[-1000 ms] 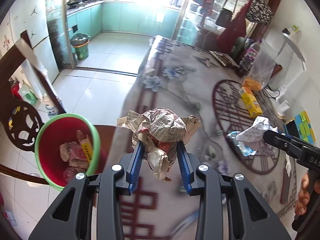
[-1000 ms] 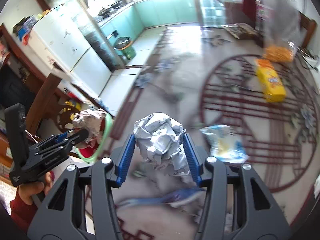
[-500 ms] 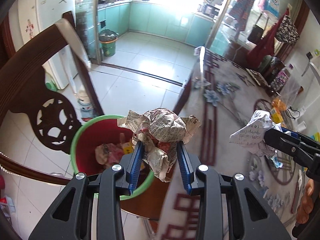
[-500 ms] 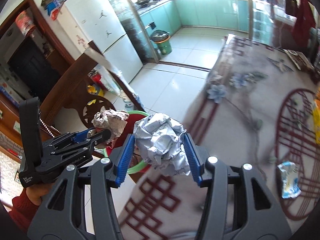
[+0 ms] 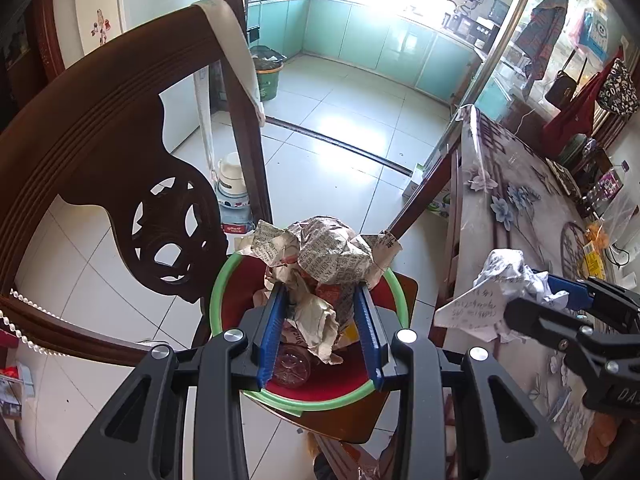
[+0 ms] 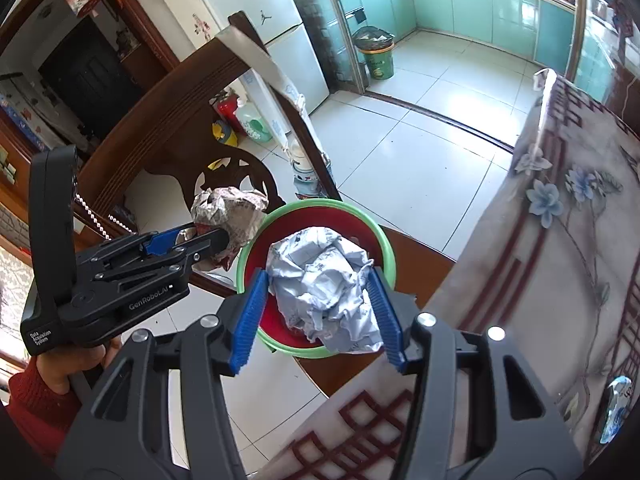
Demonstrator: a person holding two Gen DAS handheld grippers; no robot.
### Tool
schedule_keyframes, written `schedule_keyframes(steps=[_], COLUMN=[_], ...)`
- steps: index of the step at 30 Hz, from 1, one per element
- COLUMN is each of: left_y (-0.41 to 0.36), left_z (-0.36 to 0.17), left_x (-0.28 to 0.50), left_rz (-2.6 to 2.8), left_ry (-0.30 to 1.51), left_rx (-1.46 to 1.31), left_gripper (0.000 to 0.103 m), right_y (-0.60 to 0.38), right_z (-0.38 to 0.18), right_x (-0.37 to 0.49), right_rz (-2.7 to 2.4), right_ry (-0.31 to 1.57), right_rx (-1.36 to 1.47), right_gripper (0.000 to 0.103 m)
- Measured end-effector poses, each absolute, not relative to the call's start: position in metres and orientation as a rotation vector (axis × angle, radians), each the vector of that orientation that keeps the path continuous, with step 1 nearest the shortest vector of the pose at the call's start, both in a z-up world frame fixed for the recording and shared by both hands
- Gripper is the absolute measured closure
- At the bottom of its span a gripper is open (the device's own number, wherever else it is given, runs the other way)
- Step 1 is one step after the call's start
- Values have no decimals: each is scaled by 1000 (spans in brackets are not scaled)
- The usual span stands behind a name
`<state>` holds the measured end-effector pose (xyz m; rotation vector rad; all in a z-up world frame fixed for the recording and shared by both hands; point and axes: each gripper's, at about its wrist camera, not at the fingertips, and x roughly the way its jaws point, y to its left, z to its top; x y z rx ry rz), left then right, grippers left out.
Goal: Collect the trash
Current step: 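Open both tools to drop the newspaper and foil ball into the bucket, then grasp the blue-white snack wrapper with the left tool while the right tool grasps the yellow drink carton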
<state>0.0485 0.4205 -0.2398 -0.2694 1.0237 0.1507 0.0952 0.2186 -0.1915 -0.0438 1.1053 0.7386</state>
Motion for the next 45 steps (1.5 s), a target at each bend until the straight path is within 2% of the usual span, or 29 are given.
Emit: schedule_keyframes(steps=[14, 19, 25, 35, 45], left_y=[438, 445, 443, 394, 307], left_z=[-252, -253, -245, -211, -184], left_x=[64, 70, 71, 68, 69], left_rz=[164, 197, 200, 101, -21], left_ry=[1029, 1027, 1014, 965, 927], left_rx=[-283, -291, -291, -239, -164], left_gripper=[70, 55, 54, 54, 54], right_y=[254, 257, 246, 162, 64], right_z=[-204, -202, -190, -164, -158], right_x=[103, 107, 105, 77, 50], right_rz=[762, 768, 765, 677, 528], right_ry=[1108, 1080, 1056, 1006, 992], right_rx=[-127, -135, -108, -79, -27], right_gripper=[52, 46, 45, 45, 45])
